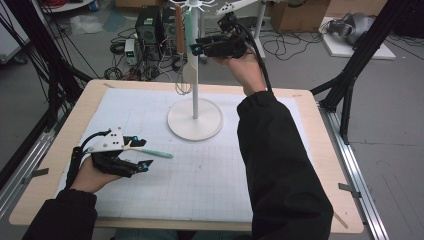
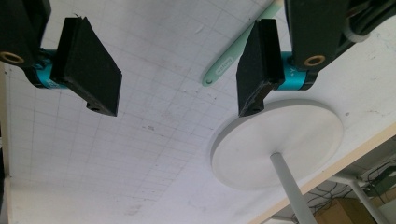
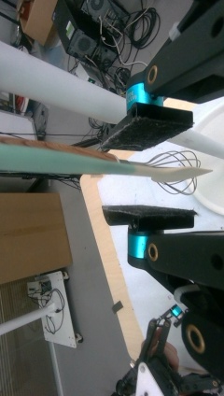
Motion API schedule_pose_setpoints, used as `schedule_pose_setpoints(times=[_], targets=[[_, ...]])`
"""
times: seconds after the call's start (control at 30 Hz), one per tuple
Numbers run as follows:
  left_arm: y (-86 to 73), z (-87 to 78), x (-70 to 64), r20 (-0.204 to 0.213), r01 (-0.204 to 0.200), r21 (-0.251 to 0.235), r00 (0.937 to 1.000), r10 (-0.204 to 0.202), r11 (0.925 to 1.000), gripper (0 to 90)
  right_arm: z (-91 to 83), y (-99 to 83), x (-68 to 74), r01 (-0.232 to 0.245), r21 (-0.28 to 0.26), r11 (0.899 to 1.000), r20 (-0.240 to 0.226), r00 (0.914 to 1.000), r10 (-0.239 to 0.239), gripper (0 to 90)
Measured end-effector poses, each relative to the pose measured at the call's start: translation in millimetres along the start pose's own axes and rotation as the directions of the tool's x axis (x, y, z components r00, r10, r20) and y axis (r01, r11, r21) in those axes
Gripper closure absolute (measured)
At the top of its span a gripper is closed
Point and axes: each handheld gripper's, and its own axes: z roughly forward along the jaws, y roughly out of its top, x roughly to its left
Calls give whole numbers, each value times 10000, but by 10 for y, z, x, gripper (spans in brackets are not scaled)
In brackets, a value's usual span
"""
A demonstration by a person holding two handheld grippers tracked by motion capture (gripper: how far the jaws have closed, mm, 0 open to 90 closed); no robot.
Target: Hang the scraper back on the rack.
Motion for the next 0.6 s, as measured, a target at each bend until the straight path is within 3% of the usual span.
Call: schedule_pose_setpoints(times=[0.6], targets=[[-28,-32,46,-154,194,-14,9997,-194,9998,298,3,-223,153,-19,61,10000,-540,9985,23,510]])
